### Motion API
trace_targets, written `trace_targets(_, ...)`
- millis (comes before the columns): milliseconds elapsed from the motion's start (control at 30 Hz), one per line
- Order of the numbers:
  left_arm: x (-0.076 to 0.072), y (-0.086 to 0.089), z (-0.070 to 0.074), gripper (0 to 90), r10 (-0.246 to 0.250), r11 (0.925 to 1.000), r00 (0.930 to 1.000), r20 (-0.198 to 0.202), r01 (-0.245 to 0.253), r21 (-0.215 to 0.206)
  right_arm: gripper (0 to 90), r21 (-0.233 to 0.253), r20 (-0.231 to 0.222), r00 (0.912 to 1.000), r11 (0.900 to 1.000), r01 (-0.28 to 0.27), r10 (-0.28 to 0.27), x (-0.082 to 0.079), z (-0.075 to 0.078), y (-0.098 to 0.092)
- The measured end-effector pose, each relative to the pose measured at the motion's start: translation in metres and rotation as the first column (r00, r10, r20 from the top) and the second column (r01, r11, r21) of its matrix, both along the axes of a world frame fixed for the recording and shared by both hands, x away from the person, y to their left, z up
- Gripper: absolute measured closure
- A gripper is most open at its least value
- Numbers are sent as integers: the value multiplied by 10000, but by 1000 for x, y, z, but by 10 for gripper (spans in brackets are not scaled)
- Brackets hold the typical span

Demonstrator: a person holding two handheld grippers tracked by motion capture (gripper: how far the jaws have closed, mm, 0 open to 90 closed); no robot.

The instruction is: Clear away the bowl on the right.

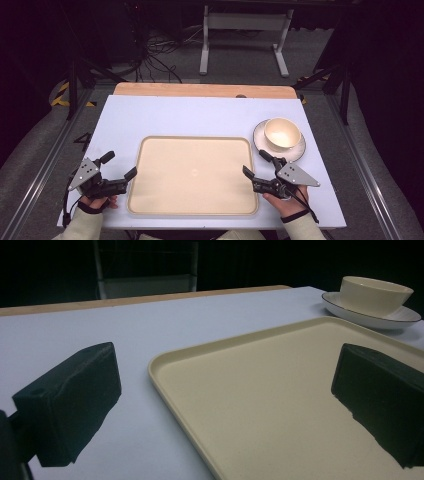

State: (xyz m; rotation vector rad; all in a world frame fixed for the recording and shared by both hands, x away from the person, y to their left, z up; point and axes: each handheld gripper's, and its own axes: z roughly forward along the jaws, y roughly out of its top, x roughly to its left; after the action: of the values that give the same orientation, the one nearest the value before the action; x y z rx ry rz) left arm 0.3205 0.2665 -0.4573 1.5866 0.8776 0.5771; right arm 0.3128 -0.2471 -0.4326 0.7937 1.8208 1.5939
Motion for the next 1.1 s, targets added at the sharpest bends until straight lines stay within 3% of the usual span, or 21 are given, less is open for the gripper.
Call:
trace_targets(433, 0, 0, 0, 1, -68, 9999, 10000, 18, 67, 95, 223, -25, -449, 9988, 9998, 190, -191, 5, 15, -4)
trace_targets(1100, 0, -2, -1, 1, -146, 9997, 9999, 91, 144, 207, 213, 4, -335, 9993, 9999, 137, -137, 5, 31, -8)
